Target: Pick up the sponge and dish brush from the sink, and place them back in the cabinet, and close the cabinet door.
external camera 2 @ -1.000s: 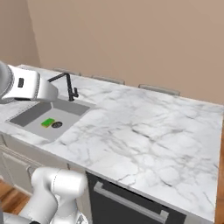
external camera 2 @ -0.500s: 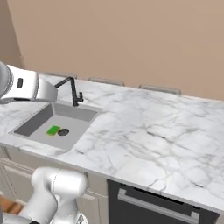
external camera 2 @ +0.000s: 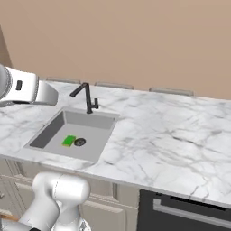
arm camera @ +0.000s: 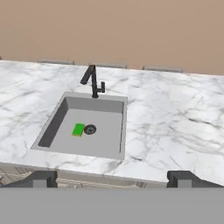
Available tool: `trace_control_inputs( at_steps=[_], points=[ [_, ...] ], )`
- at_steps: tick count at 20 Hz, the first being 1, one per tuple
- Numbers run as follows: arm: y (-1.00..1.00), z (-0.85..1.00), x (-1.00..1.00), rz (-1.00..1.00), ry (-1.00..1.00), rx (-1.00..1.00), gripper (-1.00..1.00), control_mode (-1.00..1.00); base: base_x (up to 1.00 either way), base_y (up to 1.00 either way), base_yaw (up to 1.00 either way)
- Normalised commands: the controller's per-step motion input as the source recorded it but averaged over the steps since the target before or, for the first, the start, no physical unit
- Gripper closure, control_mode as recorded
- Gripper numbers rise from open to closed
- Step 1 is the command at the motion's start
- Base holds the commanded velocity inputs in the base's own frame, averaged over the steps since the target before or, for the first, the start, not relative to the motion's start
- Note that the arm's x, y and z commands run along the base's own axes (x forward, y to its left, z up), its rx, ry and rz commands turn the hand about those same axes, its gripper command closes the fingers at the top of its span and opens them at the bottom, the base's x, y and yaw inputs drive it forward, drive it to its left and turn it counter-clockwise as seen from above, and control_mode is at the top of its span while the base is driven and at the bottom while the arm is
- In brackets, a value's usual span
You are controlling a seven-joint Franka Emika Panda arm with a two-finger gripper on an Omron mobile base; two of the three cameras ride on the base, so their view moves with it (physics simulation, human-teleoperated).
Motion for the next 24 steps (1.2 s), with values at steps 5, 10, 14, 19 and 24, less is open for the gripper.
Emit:
trace_control_inputs(
  at_steps=[5,10,14,19,24],
  points=[
    [0.00,0.00,0.00,0.00,0.00,0.00,-1.00,1.00,0.04,0.58,-0.23],
    [0.00,0.00,0.00,0.00,0.00,0.00,-1.00,1.00,0.08,0.58,-0.23],
    [0.00,0.00,0.00,0.00,0.00,0.00,-1.00,1.00,0.10,0.55,-0.23],
    [0.00,0.00,0.00,0.00,0.00,0.00,-1.00,1.00,0.07,0.27,-0.16],
    [0.00,0.00,0.00,0.00,0.00,0.00,-1.00,1.00,0.11,0.02,-0.02]
  ],
)
